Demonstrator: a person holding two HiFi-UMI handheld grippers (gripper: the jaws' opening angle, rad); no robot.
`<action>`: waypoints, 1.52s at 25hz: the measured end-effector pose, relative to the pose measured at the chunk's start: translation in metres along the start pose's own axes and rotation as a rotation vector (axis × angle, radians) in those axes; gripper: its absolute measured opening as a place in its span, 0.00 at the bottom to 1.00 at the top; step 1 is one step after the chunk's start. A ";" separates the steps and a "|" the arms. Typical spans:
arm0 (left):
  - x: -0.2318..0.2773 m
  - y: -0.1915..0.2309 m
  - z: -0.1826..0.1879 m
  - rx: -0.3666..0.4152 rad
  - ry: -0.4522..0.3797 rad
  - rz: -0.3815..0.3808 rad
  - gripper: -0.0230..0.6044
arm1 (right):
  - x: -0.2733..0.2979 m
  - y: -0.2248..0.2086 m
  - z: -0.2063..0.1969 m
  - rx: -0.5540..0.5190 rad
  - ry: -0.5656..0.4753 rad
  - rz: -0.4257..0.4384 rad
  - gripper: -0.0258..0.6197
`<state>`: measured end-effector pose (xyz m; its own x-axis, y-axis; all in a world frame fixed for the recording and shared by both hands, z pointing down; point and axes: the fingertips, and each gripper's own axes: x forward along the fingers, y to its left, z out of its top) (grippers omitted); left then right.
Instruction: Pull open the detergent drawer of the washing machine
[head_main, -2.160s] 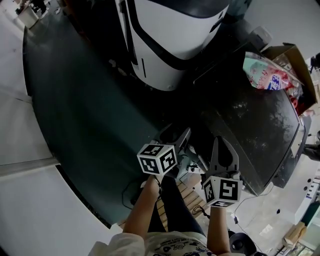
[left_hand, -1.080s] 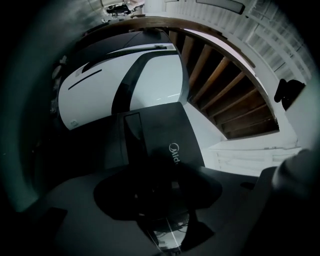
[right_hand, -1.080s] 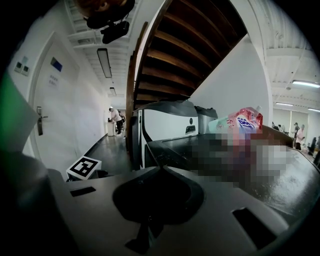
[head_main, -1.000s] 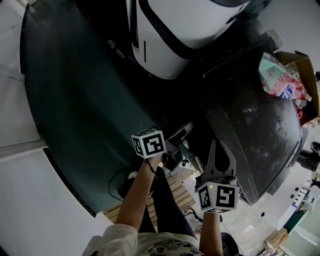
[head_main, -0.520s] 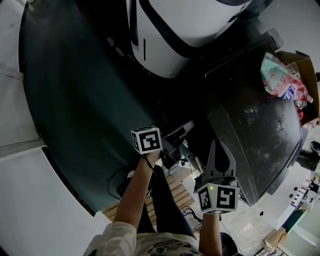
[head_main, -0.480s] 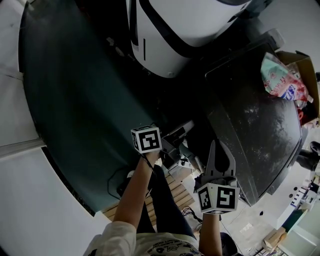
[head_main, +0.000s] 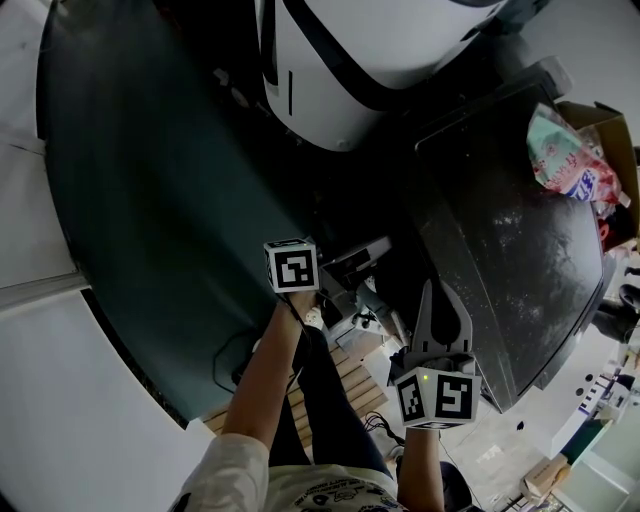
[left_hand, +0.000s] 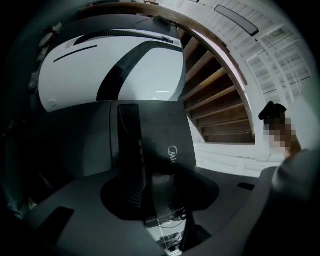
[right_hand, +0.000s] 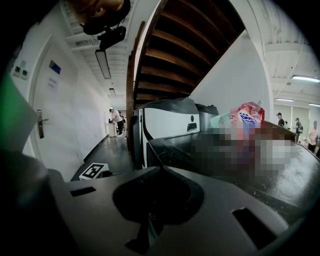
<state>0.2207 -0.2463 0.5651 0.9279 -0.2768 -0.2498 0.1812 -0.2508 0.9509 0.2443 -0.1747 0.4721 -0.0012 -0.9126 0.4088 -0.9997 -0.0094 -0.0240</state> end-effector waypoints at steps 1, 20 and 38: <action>0.000 0.000 0.000 0.003 0.001 -0.006 0.34 | 0.000 0.000 -0.001 0.000 0.001 0.000 0.06; -0.010 -0.004 0.002 -0.054 -0.065 -0.089 0.26 | 0.002 0.006 0.000 0.000 -0.006 0.013 0.06; -0.047 -0.012 -0.002 -0.040 -0.073 -0.075 0.25 | -0.006 0.012 0.012 0.013 -0.038 -0.010 0.06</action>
<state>0.1758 -0.2284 0.5654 0.8855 -0.3256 -0.3316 0.2634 -0.2362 0.9353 0.2327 -0.1740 0.4587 0.0096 -0.9274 0.3739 -0.9992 -0.0231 -0.0318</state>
